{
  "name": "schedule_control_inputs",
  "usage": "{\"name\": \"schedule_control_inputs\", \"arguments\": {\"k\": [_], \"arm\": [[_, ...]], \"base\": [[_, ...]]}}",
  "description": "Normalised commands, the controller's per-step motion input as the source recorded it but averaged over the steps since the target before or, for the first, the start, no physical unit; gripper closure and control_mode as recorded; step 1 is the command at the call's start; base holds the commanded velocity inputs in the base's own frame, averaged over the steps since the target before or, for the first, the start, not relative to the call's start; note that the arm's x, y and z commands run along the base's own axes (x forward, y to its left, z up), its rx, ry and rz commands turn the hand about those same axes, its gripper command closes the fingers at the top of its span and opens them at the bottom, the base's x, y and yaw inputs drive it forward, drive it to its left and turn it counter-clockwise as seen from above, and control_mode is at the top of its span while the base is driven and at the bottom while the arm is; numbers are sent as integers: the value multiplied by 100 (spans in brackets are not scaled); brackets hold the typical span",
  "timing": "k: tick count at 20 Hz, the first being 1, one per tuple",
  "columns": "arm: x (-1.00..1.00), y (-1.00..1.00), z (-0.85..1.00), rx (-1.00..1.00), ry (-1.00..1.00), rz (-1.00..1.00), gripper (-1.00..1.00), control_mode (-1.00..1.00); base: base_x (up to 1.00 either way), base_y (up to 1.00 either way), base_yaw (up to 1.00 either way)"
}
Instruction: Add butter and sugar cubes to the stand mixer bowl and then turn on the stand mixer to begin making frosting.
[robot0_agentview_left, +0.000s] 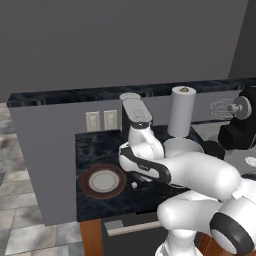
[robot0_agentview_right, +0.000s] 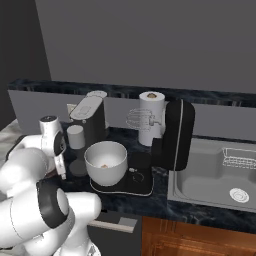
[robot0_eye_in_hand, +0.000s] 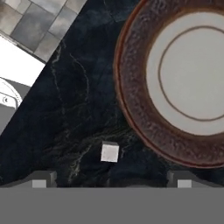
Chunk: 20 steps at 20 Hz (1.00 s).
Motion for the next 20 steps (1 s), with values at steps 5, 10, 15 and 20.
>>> {"name": "schedule_control_inputs", "arguments": {"k": [5,10,15,20], "arm": [[0,1,-27,2,0,13,-100,-100],[-8,3,-24,5,0,5,-100,-100],[-8,0,-3,0,0,0,-100,-100],[-1,-3,-1,0,0,0,-100,-100]], "base": [[0,0,0],[0,0,0],[0,0,0],[0,0,0]]}}
